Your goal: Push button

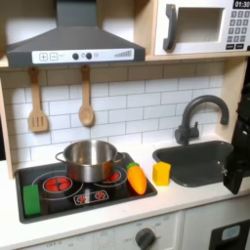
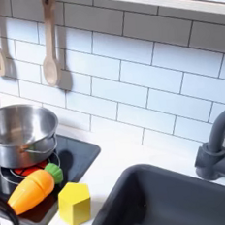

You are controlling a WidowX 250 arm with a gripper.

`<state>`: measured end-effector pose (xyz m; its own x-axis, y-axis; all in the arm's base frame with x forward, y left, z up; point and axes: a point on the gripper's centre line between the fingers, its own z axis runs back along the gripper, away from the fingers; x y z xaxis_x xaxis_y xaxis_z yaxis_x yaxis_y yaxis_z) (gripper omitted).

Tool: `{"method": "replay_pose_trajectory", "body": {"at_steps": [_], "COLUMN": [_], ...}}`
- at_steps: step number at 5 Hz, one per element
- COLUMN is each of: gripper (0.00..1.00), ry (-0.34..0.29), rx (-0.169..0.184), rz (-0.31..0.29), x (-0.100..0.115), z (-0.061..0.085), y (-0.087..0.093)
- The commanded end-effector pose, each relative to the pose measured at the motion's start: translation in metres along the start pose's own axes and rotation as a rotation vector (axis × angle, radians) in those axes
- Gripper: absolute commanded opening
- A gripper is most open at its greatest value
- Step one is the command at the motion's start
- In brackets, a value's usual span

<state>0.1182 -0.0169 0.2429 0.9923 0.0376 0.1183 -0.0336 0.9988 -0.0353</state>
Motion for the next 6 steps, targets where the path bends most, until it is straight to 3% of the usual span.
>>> {"method": "replay_pose_trajectory", "body": {"at_steps": [1,2,3,6], "gripper": [1.00,1.00,0.00,0.00], "ry": [-0.006,-0.017,-0.044,-0.183], "rx": [0.020,0.035,0.023,0.044], "rz": [0.038,0.051,0.069,0.144], "x": [0.025,0.038,0.051,0.088], "z": [-0.003,-0.005,-0.007,0.014], "y": [0.011,0.016,0.021,0.053]}}
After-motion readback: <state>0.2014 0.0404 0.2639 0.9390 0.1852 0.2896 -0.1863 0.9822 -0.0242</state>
